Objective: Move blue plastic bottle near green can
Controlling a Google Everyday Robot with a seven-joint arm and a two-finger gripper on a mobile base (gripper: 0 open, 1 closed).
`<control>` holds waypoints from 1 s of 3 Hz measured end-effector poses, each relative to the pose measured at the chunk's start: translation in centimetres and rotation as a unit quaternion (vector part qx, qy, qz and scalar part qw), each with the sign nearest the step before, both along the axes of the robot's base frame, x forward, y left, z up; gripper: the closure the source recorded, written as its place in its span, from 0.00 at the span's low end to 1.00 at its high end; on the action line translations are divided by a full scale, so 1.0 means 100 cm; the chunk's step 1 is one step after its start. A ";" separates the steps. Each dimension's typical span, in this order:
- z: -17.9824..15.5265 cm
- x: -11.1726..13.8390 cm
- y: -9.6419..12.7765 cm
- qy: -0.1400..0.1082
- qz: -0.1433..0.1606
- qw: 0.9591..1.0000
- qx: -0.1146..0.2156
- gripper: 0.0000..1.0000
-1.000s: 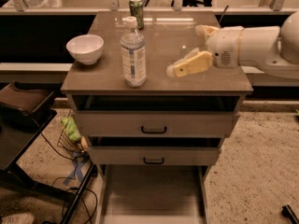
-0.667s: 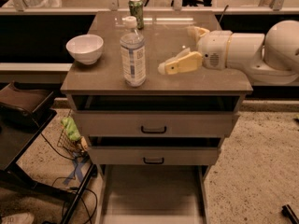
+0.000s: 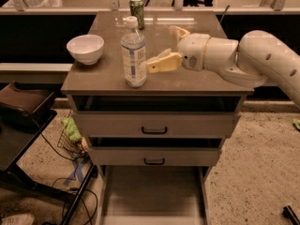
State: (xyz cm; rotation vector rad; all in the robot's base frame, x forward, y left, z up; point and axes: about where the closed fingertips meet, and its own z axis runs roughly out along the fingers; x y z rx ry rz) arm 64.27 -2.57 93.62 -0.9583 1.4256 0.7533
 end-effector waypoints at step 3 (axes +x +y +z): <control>0.003 -0.008 0.072 -0.014 0.061 0.998 0.013 0.23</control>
Offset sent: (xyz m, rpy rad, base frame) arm -0.0100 0.0665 0.0094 0.0489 -0.0492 0.1147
